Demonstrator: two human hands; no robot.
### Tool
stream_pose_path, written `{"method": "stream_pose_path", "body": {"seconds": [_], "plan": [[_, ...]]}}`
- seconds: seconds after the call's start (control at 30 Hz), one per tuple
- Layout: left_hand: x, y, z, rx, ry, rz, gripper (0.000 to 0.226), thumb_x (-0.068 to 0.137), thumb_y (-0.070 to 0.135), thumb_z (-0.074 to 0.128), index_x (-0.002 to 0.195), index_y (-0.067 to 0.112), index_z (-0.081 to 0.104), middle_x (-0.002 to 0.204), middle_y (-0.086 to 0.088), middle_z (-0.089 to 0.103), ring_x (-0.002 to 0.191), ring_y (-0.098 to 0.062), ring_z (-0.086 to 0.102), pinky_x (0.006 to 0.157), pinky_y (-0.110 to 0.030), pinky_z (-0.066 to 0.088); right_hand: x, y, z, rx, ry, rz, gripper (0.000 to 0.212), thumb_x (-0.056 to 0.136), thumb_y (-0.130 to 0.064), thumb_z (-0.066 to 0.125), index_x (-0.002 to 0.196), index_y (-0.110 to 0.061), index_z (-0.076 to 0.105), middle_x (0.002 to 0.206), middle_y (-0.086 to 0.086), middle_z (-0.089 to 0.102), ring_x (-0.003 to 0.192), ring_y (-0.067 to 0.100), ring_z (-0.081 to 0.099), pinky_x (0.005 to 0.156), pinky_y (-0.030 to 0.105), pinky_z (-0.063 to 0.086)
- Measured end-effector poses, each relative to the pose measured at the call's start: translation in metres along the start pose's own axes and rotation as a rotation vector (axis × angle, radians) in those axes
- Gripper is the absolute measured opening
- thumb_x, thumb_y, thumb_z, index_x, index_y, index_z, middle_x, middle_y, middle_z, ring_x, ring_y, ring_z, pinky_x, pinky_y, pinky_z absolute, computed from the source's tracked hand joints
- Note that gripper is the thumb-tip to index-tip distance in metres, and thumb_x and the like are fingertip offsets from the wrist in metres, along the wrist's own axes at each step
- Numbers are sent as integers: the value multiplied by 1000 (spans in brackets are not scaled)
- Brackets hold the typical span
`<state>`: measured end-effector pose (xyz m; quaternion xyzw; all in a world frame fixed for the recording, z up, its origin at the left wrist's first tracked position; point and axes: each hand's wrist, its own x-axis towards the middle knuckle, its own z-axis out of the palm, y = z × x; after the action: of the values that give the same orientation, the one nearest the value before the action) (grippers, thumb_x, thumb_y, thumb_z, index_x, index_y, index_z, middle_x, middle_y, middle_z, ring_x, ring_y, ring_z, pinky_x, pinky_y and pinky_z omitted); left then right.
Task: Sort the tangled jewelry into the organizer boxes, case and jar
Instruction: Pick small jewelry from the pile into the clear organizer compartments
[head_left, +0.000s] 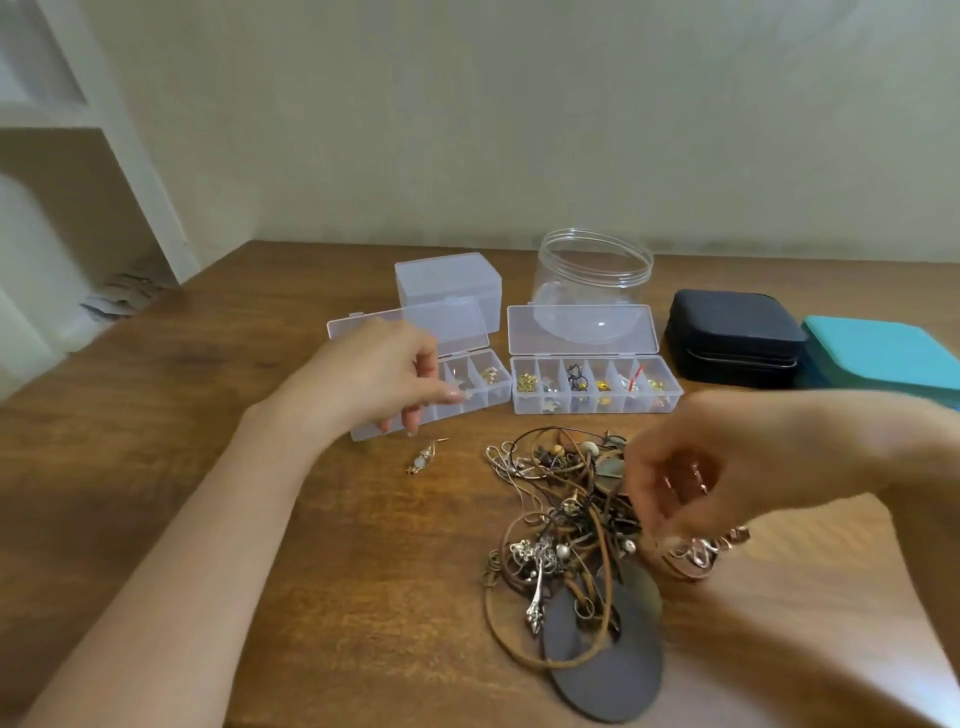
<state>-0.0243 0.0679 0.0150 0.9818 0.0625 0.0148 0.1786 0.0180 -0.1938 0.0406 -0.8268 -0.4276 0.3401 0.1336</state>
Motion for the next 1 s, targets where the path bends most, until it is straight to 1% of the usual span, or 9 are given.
{"method": "stream_pose_path", "body": {"seconds": [0.13,0.2,0.27,0.37,0.43,0.57,0.67,0.8,1.0], "plan": [[-3,-1,0,120,-147,2,30,76,45,72,76,18,60,59,6,69,40,-4,58,59,-26,52,-1,3,-9,414,408,-248,17,71,-17,75,83,-8,66,74,11,71,66,22,70,65,26,56],[-4,0,0,186,-187,0,28,75,45,74,78,22,58,65,8,69,42,-4,59,57,-24,49,18,-2,0,507,585,-303,17,74,-10,73,84,-2,62,72,8,71,66,20,70,65,23,55],[-4,3,3,222,-204,0,25,76,41,74,79,23,57,68,8,69,43,-4,60,57,-24,46,43,-15,18,379,637,-341,11,79,-6,74,85,-6,64,76,1,70,70,11,67,69,19,53],[-2,3,6,260,-184,6,17,80,30,72,78,22,57,69,6,71,41,1,58,63,-29,49,79,-29,48,-101,645,-431,6,81,-13,72,85,-13,67,81,-4,66,76,10,55,75,11,37],[-2,4,8,280,-211,19,14,81,27,70,79,22,57,65,5,71,41,2,57,70,-32,52,93,-28,58,-361,664,-455,9,78,-18,72,85,-16,66,83,-3,65,82,16,51,76,25,34],[-2,7,8,259,-222,14,21,79,36,73,75,22,58,59,8,67,45,-7,62,60,-26,46,69,-23,36,-306,784,-380,20,78,-28,74,96,-20,70,87,-4,62,82,9,47,71,24,33],[0,10,8,237,-8,57,26,81,45,67,70,25,55,61,9,60,63,-12,61,61,-28,44,17,-5,6,-103,593,-275,5,79,-25,73,84,-25,70,75,-14,60,71,1,53,61,15,41],[-1,17,7,122,254,153,25,84,47,60,70,28,51,53,8,56,57,-4,54,64,-28,47,-5,23,13,-187,306,-116,12,78,-27,76,84,-36,71,77,-21,58,75,-2,54,63,13,41],[-7,23,8,-113,405,276,17,85,36,59,76,21,57,47,8,55,51,-5,60,62,-17,42,5,29,33,-281,370,-170,19,78,-34,73,94,-41,66,90,-23,51,86,-2,50,70,17,42]]}}
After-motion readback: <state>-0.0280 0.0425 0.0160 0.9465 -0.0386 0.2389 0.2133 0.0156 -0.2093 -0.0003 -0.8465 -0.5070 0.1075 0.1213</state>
